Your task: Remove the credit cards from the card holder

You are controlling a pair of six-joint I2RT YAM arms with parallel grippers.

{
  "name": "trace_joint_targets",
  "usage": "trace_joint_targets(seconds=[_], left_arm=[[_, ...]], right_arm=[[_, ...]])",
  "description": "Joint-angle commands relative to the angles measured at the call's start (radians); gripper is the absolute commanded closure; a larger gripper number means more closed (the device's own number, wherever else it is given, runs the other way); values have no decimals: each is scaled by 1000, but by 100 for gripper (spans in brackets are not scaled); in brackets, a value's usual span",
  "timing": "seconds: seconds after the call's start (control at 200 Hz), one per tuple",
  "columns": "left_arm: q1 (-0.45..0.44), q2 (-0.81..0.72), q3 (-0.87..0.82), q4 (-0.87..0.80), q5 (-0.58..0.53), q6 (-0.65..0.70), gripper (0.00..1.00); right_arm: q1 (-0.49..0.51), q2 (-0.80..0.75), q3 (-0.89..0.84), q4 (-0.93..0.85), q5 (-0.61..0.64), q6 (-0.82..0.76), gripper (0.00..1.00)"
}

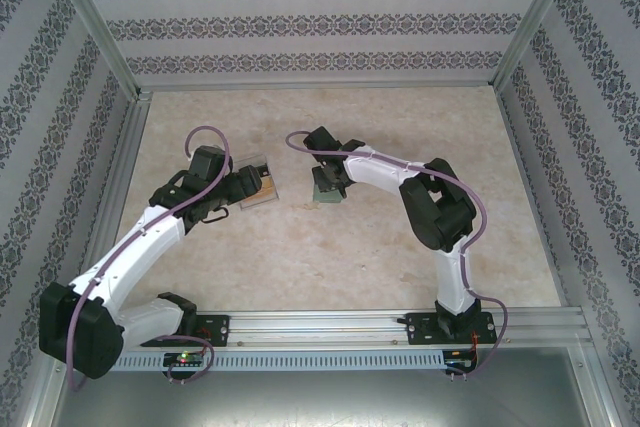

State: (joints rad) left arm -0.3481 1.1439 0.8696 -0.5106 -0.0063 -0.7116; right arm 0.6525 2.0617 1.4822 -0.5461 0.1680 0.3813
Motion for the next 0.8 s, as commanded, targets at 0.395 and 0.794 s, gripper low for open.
trace_joint_targets(seconds=[0.395,0.794], left_arm=[[-13,53,20,27,87,-5,1],[-118,217,-30,303,269,-255,74]], right_arm=[[19,-54,-39,0,-6,4,100],[74,-216,-216,111,-137,38,100]])
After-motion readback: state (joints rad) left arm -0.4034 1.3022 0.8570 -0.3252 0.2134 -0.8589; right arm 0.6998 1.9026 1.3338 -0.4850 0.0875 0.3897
